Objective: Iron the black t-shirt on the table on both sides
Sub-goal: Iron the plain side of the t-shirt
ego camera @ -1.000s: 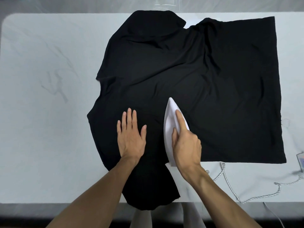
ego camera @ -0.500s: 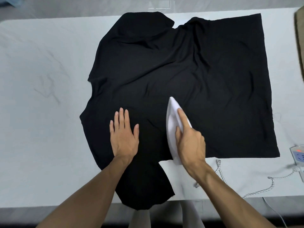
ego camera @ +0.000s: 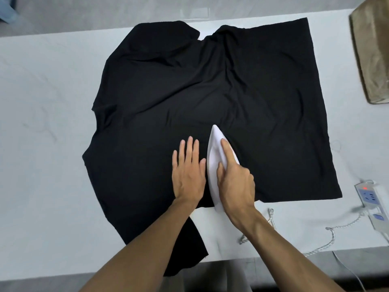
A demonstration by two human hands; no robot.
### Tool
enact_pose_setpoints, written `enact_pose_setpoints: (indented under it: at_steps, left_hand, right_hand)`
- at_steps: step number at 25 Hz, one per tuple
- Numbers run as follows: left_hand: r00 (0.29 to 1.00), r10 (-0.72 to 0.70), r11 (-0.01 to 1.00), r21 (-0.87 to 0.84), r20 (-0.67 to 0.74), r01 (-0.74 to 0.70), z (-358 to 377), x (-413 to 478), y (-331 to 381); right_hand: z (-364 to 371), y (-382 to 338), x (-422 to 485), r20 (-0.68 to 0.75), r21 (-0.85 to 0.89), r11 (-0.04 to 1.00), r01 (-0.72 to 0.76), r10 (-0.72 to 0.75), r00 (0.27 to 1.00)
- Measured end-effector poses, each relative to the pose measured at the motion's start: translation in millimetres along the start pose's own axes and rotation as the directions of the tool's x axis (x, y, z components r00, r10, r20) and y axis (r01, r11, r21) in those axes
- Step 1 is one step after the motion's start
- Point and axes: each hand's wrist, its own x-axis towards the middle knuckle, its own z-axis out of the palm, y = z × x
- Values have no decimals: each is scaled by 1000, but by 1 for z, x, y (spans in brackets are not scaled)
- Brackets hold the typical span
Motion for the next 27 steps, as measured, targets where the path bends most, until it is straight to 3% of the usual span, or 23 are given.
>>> enact_pose_setpoints:
  at_steps: [4,11,17,22,27]
  left_hand:
    - [999,-21,993,114,25,18,10,0,-4]
    - [998,-33,984,175,47,24,8,1,0]
    - [998,-37,980,195,49,27,7,2,3]
    - [998,-35,977,213,57,22,6,2,7]
    - [1000,-27,975,222,15,23,3,1,17]
  right_hand:
    - [-7,13,6,-14,-79,996,30,-31,999]
    - [-32,42,12,-92,10,1000,-24,25,995]
    - [-34,50,15,-54,-38,999,28,-30,998]
    - [-60,89,24,-141,33,998,-61,65,988]
    - [-65,100,25,-133,21,999,-48,50,990]
